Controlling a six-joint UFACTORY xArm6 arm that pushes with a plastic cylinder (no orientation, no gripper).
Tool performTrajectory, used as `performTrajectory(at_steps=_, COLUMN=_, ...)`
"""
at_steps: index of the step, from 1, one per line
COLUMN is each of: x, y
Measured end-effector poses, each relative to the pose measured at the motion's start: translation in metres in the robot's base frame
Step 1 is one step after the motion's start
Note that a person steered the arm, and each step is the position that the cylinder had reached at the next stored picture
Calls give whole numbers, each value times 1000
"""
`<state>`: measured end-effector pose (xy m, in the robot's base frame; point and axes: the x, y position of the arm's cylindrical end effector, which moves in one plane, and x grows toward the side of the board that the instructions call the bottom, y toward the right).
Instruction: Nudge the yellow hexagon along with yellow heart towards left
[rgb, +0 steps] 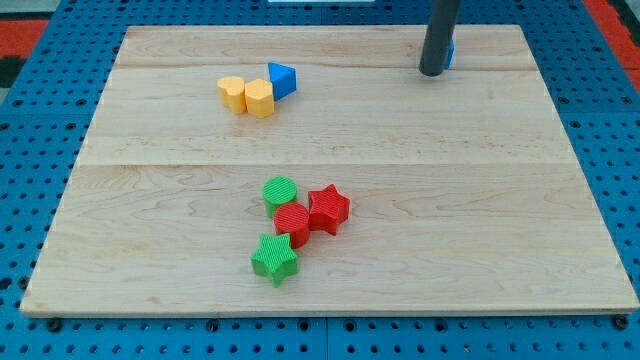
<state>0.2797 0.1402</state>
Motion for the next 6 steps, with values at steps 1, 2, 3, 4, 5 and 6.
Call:
performTrajectory(at_steps=1, x=-17, y=5)
performTrajectory(at_steps=2, x=21, y=5)
performTrajectory(at_steps=3, x=78, y=-43)
performTrajectory(at_steps=4, x=88, y=-147)
performTrajectory(at_steps=5, x=82, y=-212)
performTrajectory(at_steps=6, x=91, y=-220)
